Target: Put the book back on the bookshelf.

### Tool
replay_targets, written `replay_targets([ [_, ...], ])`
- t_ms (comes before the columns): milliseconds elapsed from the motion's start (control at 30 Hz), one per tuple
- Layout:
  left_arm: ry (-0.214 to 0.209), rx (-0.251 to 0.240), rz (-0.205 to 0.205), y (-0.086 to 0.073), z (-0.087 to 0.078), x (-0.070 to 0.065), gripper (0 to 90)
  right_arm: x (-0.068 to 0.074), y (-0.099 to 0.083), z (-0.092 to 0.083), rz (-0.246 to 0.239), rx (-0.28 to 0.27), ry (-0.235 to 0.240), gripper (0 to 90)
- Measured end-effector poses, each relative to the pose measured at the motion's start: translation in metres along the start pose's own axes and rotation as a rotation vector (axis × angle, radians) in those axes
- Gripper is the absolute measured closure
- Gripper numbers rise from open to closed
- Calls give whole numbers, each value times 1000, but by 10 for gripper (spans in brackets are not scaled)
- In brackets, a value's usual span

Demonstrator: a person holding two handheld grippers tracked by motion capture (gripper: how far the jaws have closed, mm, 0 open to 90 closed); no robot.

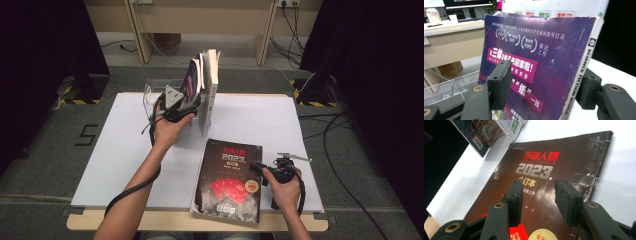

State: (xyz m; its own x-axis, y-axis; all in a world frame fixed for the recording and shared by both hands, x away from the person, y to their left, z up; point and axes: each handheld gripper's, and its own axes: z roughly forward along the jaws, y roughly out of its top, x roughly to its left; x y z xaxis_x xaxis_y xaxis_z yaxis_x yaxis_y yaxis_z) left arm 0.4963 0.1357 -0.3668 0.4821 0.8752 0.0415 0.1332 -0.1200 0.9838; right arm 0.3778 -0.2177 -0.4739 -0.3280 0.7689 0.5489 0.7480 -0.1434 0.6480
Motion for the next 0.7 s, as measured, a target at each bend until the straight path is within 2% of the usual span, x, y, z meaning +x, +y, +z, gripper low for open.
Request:
replay_targets([
  [100, -6, 4, 20, -2, -3, -4, 443, 0, 0, 0, 0, -1, 0, 590],
  [200, -6, -1, 4, -4, -6, -4, 452, 0, 0, 0, 2, 2, 0, 590],
  [267, -7, 5, 13, -6, -9, -7, 473, 1, 0, 0, 1, 3, -1, 590],
  [367, -6, 5, 27, -7, -13, -11, 536, 1, -1, 1, -1, 3, -2, 590],
  [400, 2, -4, 28, -7, -16, -12, 597, 1, -1, 1, 0, 3, -2, 590],
  [433, 20, -6, 35, -6, -18, -13, 652, 1, -1, 1, -1, 3, -1, 590],
  [567, 143, -32, -10, -3, -25, -10, 771, 1, -1, 0, -4, 3, 0, 590],
  [633, 186, -20, -11, -1, -24, -5, 775, 1, -1, 0, 1, 6, 1, 589],
  [700, 208, -13, -17, 2, -22, -1, 723, 0, -1, 1, 0, 6, 0, 589],
])
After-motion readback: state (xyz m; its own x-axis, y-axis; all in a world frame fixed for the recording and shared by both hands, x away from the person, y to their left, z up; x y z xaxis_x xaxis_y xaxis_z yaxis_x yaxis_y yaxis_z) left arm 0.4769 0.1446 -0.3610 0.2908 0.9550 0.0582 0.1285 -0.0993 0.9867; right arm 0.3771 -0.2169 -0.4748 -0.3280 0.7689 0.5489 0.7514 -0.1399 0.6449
